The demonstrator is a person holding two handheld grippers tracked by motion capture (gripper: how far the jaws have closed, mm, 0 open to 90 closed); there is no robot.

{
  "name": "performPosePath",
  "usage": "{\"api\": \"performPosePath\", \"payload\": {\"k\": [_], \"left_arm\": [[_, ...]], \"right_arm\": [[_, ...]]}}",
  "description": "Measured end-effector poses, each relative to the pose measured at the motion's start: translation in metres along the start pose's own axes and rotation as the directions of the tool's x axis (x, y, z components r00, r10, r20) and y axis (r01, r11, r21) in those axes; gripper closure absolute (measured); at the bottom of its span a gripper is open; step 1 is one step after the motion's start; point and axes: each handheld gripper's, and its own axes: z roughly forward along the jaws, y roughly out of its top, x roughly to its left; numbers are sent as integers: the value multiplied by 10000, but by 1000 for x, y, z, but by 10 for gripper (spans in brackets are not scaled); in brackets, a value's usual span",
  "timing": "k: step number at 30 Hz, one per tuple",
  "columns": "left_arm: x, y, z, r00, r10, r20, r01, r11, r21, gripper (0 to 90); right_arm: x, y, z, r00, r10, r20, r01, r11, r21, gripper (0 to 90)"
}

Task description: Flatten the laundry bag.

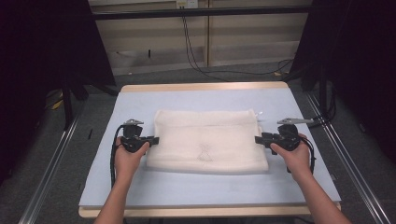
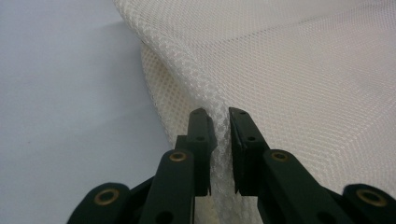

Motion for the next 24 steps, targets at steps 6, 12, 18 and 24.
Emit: {"api": "performPosePath", "payload": {"k": [6, 12, 18, 24], "left_arm": [[0, -1, 1, 10000, 21, 9, -21, 10000, 18, 798], [-2, -1, -2, 10000, 75, 16, -75, 10000, -58, 783], [-8, -1, -3, 9997, 193, -126, -194, 9998, -34, 774], [-13, -1, -3, 9993, 261, -253, -262, 9996, -42, 746]], "right_arm": [[1, 8, 21, 9994, 342, 103, -346, 9986, 407, 557], [10, 9, 16, 9995, -307, 1, 307, 9995, -17, 868], [33, 13, 2, 9874, -1507, -483, 1470, 9865, -724, 875], [56, 7, -4, 9655, -2334, -1154, 2245, 9708, -850, 875]]}}
